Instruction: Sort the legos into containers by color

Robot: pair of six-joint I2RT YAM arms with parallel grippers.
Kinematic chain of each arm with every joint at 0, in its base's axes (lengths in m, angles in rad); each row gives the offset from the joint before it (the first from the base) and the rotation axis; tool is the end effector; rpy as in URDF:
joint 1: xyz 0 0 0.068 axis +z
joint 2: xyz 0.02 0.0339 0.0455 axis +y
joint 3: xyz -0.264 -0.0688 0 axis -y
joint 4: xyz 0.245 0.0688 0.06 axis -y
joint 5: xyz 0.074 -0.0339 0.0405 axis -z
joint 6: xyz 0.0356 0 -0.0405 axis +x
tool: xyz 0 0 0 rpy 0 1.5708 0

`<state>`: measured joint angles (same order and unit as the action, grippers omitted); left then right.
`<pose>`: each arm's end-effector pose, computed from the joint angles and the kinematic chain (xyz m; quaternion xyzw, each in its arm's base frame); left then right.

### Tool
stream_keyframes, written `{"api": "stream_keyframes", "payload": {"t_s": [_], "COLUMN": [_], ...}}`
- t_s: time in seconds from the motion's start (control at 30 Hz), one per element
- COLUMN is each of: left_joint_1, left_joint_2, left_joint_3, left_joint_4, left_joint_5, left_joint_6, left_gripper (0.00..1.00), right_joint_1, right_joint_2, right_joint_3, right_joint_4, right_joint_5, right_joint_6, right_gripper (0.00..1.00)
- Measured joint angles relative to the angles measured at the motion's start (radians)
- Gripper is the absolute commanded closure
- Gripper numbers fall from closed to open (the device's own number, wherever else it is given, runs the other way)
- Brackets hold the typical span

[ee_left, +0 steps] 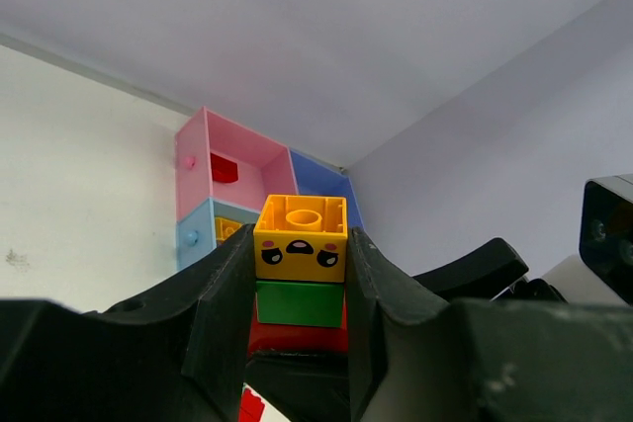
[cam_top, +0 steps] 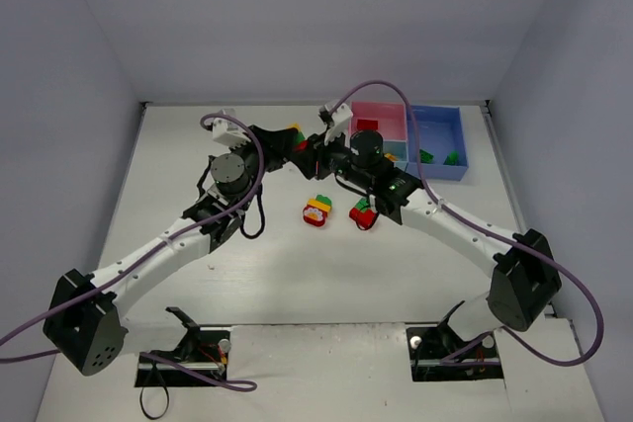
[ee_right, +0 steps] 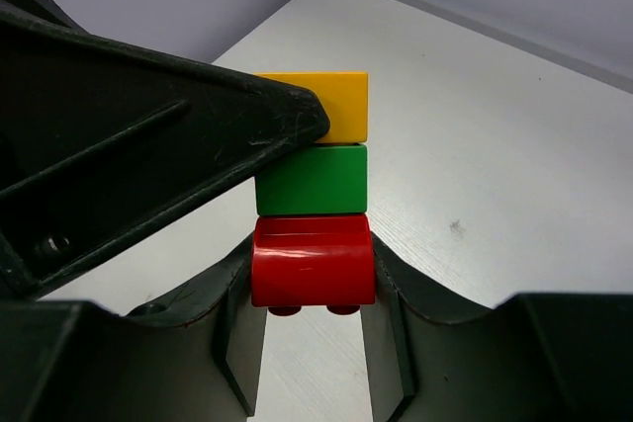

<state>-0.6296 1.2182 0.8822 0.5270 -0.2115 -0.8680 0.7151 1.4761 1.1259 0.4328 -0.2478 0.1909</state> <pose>0.2362 -0.1628 0.3578 -0.1561 0.6187 -0.4729 0.6076 0.2615 0.2386 0.3576 -0.2620 0.6256 0.3948 0.6198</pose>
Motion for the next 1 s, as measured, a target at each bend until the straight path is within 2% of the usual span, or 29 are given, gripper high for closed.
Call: {"api": "stream_keyframes", "payload": {"t_s": [0.2,0.43,0.6,0.77,1.0], "left_joint_1": [-0.017,-0.002,-0.001,0.002,0.01], "left_joint_2": [0.03,0.043,0.05,0.042,-0.064], "left_joint_3": [0.0,0.0,0.0,-0.006,-0.088], "left_joint_4": [-0.015,0.02,0.032,0.031,-0.025], "left_joint_5": [0.023,-0.029,-0.033,-0.032,-0.03], "left_joint_6": [0.001,0.016,0.02,0.024,0.022], "left_gripper": [1.0,1.0,1.0,1.0,1.0], "right_joint_1": [-0.002,-0.002,-0.023,-0.205,-0.418], "right_joint_2": [-0.049,-0.085,-0.085,-0.026,0.254], "right_joint_3": [-0.104,-0.212,-0.222,-0.157,0.11], "right_joint_4": [0.041,-0.036,-0.064,-0.089,-0.101], "right_joint_5": [0.026,0.056,0.087,0.135,0.208], "right_joint_6": [-0.01,-0.046,-0.066,-0.069,-0.068], "right_gripper": [1.0,1.0,1.0,1.0,0.99]}}
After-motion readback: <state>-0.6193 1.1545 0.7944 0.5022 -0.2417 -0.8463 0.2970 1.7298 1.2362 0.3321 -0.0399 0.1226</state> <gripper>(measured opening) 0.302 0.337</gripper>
